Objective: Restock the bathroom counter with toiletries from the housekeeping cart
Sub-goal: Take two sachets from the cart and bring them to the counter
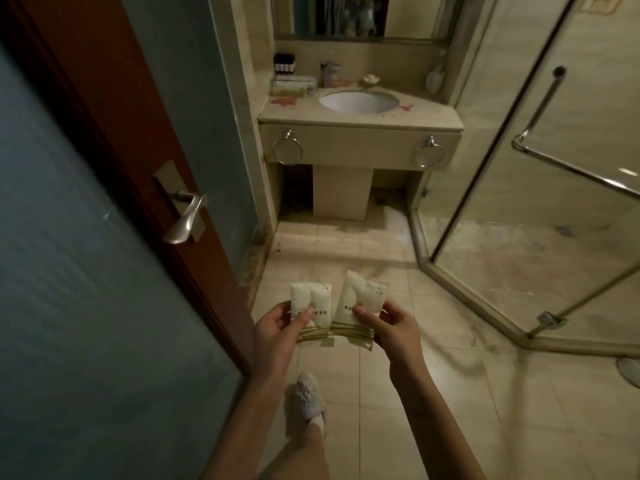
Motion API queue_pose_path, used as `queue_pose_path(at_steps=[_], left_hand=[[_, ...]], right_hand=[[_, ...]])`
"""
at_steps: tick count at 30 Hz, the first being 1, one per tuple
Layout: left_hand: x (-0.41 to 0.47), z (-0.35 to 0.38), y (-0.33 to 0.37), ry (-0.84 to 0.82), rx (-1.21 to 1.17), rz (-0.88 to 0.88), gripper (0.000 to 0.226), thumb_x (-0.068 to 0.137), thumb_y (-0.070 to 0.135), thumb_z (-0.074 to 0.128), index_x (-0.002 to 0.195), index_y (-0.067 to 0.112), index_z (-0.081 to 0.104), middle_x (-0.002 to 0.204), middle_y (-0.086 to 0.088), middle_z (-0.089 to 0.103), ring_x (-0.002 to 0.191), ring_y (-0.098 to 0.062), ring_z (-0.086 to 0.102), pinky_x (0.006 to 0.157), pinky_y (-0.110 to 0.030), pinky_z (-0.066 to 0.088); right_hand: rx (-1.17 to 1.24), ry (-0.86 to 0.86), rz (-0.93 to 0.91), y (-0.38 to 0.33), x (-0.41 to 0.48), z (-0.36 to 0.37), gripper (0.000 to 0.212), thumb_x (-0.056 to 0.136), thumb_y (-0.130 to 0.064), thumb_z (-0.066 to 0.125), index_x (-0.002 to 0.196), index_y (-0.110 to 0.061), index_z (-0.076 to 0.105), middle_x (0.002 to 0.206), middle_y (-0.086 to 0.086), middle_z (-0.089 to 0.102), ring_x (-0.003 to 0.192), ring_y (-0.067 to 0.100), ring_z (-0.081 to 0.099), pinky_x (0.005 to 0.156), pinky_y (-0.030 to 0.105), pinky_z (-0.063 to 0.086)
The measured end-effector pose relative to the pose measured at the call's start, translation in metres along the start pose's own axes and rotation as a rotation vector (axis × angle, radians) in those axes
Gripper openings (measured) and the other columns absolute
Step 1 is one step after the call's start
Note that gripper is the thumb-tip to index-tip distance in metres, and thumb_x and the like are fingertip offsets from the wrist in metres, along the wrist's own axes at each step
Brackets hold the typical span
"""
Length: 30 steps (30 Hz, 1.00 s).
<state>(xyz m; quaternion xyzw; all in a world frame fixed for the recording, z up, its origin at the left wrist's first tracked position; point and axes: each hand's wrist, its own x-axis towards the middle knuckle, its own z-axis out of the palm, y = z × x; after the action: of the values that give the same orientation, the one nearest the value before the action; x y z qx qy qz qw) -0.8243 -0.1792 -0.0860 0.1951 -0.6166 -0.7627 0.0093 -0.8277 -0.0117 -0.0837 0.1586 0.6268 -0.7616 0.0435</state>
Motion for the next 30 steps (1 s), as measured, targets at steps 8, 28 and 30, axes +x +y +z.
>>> queue_pose_path(at_steps=[8,28,30], left_hand=[[0.168,0.041,0.056,-0.046,-0.012,-0.017,0.018,0.083,0.014,0.071,0.1,0.018,0.07,0.094,-0.008,0.075,0.092,-0.029,0.07,0.086,-0.047,0.055],[0.501,0.162,0.122,0.092,-0.011,-0.134,0.024,0.09,0.033,0.063,0.109,0.018,0.066,0.098,-0.004,0.074,0.089,-0.022,0.072,0.08,-0.043,0.058],[0.542,0.189,0.135,0.077,0.021,-0.098,0.024,0.09,0.033,0.063,0.109,0.019,0.066,0.1,-0.004,0.074,0.091,-0.021,0.071,0.083,-0.044,0.058]], right_hand=[[-0.051,-0.139,0.046,-0.056,0.168,0.056,0.026,0.085,-0.019,0.07,0.109,-0.008,0.068,0.094,0.006,0.075,0.085,0.021,0.073,0.07,0.029,0.059],[-0.04,-0.218,0.137,-0.12,0.525,0.12,0.029,0.088,-0.021,0.067,0.114,-0.009,0.064,0.097,0.006,0.075,0.087,0.023,0.073,0.069,0.029,0.056],[-0.053,-0.227,0.118,-0.143,0.573,0.119,0.029,0.087,-0.021,0.068,0.115,-0.01,0.065,0.098,0.006,0.075,0.089,0.024,0.072,0.072,0.032,0.057]])
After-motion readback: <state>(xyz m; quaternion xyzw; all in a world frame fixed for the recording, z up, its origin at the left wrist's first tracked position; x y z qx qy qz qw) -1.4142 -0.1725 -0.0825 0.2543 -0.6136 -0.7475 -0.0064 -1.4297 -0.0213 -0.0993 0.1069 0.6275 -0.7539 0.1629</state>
